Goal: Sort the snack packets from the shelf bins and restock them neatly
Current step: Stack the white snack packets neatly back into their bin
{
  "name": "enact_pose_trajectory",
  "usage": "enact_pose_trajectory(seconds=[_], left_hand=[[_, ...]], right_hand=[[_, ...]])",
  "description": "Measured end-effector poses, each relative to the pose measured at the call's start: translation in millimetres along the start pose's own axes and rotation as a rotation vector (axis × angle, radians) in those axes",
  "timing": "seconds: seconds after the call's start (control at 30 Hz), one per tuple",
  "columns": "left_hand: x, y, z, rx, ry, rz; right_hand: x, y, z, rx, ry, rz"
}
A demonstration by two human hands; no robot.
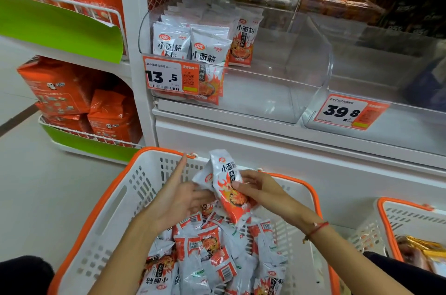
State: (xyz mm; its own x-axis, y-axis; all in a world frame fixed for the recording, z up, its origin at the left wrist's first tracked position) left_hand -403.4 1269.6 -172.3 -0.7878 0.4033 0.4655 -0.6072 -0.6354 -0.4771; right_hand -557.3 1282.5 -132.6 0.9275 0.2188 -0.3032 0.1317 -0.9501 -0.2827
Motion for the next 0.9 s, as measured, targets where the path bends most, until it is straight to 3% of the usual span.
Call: enact_pose_trajectory(seconds=[0.1, 0.2, 0.27, 0.43, 0.6, 0.73, 0.83, 0.9], left_hand=[[10.4, 9.2, 9.8, 0.096, 0.077, 0.116], [29.6, 10.5, 24.1, 0.241, 0.414, 0.281], [32.8, 7.0, 36.8, 0.354, 0.489, 0.35], [33.8, 4.9, 48.9, 0.468, 0.346, 0.3], [68.7, -25.1, 116.1, 0.782, 0.445, 0.265], [90.3, -57.9, 183.8, 1.06, 0.553, 0.341], [85.9, -76.7, 229.6, 1.239, 0.671, 0.518], [78.1, -79.0, 257.1, 1.313, 0.901, 0.712]], right_hand=[[-10.9, 2.7, 2.6, 0.0, -0.075, 0.223], [0.5, 0.7, -5.6, -0.032, -0.116, 0.279], [6.5, 1.0, -12.0, -0.054, -0.094, 0.26], [3.0, -5.7, -33.1, -0.064, -0.026, 0.219], [-20.4, -22.0, -92.2, -0.259, 0.006, 0.274], [-47.4, -36.3, -151.3, -0.434, 0.08, 0.365], [-71.2, -46.0, -197.0, -0.557, 0.081, 0.48], [-89.7, -47.6, -222.1, -0.605, 0.066, 0.581]])
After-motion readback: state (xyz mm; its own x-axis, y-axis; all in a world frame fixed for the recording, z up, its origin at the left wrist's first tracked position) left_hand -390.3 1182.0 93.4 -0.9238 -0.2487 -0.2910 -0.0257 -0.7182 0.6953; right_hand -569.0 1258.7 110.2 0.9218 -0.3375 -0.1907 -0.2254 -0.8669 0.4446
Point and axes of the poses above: each hand's wrist, its own y-axis towards the middle knuckle, its own x-axis out of the palm, z = x × y, the point moved 9 cm from there along y, towards the middle knuckle, and after that the axes turned 4 degrees about -y, right-handed, at the moved point
